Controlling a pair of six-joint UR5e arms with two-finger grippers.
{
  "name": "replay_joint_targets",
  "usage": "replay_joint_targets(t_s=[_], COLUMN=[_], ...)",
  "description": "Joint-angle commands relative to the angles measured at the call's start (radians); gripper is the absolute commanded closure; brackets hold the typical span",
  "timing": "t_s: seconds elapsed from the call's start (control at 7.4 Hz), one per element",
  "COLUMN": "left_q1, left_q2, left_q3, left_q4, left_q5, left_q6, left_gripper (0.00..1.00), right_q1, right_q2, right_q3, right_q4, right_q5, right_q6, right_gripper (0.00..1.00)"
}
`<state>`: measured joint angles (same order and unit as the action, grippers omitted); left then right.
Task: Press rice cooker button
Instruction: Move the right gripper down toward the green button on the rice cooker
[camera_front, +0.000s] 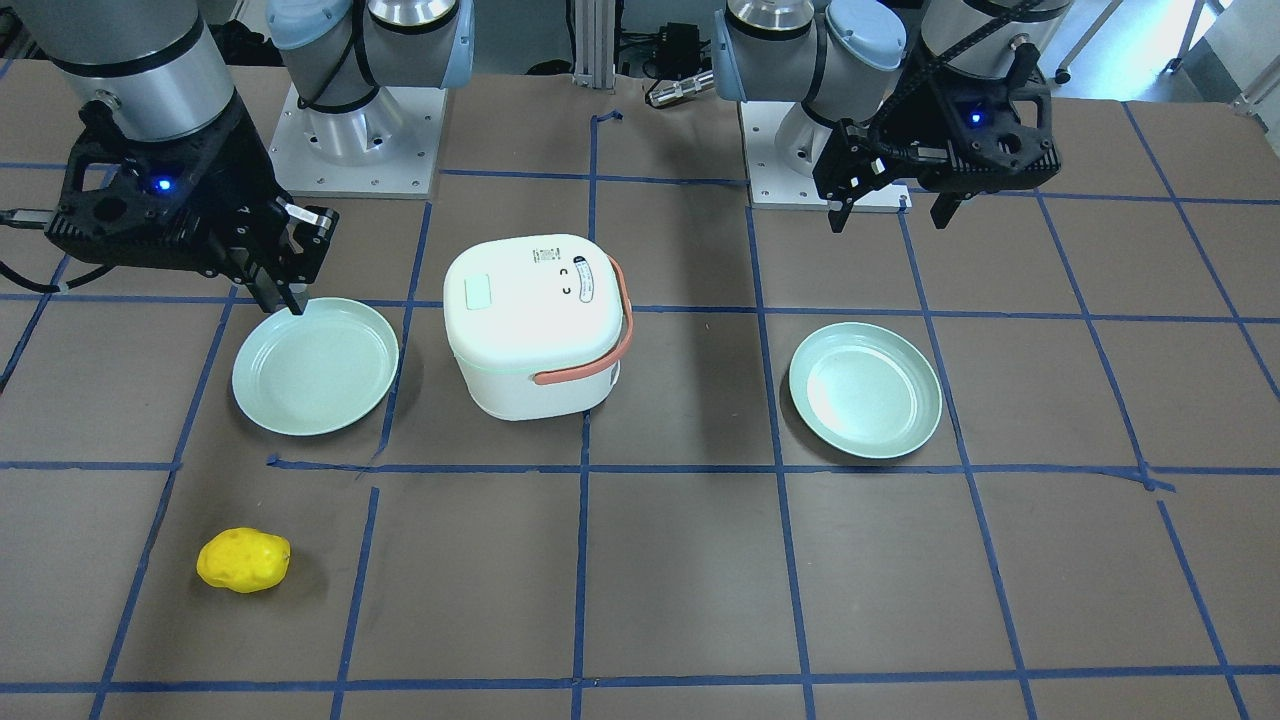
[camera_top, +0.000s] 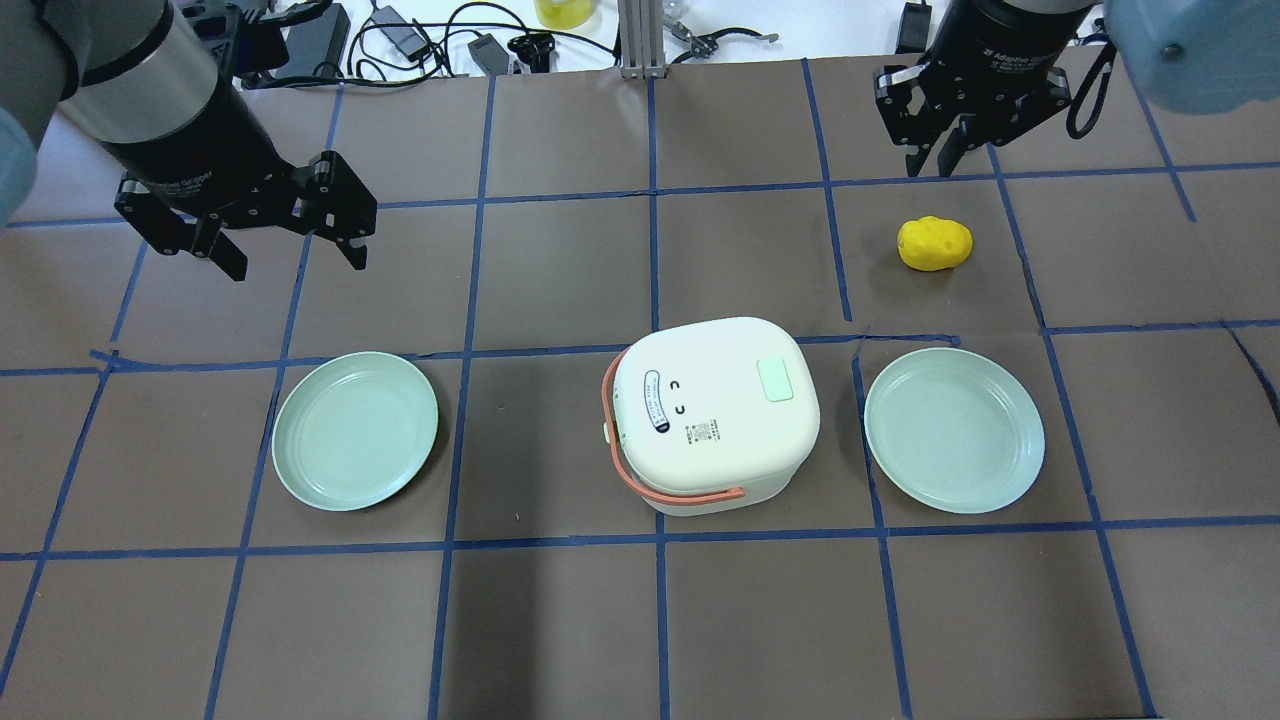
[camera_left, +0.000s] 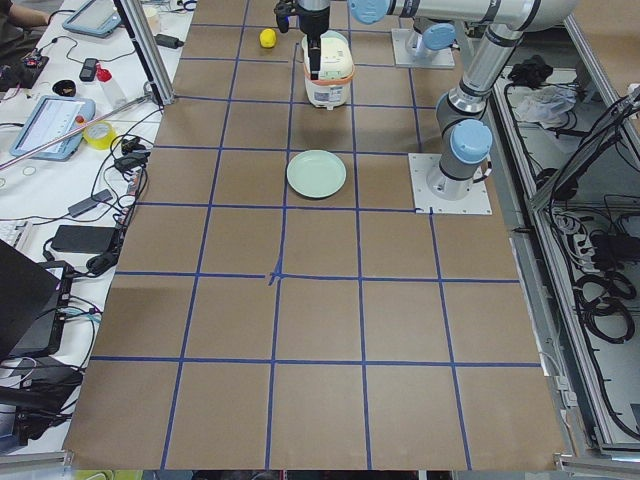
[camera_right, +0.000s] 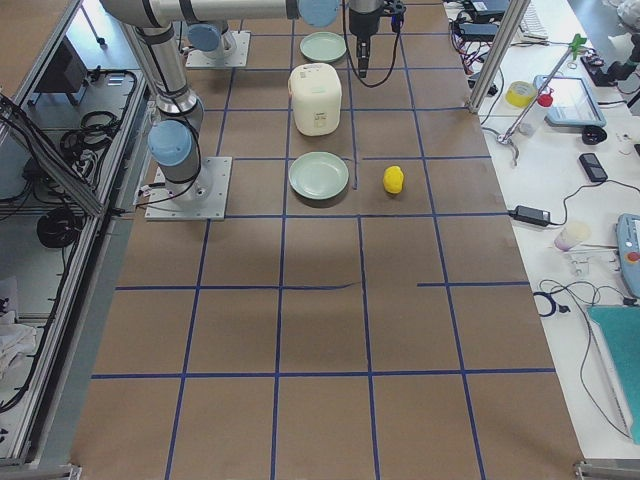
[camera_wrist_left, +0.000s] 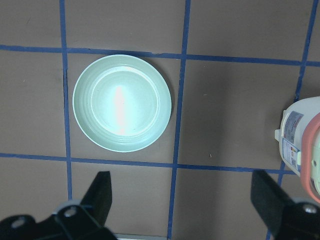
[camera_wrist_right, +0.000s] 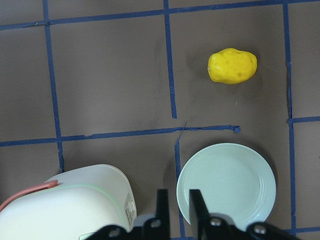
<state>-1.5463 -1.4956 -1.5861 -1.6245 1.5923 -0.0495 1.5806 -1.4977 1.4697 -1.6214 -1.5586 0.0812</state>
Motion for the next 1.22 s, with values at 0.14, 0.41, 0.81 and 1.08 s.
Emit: replay_joint_targets(t_s=[0.14,0.41,0.81,1.08], left_q1=[0.000,0.000,0.000,0.000], left_q2=[0.000,0.000,0.000,0.000], left_q3=[0.000,0.000,0.000,0.000], left_q4=[0.000,0.000,0.000,0.000], left_q5=[0.000,0.000,0.000,0.000], left_q6=[0.000,0.000,-0.001,0.000], left_gripper=[0.00,0.00,0.00,0.00], right_q1=[0.048,0.149,0.193,0.229], right_q2=[0.000,0.002,0.002,0.004], right_q3=[0.039,0.134,0.246,0.300], right_q4=[0.001,-0.028,-0.084,-0.092], right_q5=[0.003,0.005,0.084,0.072], right_q6=[0.032,0.107,0.114,0.114], right_gripper=[0.87,0.92,0.93,0.93])
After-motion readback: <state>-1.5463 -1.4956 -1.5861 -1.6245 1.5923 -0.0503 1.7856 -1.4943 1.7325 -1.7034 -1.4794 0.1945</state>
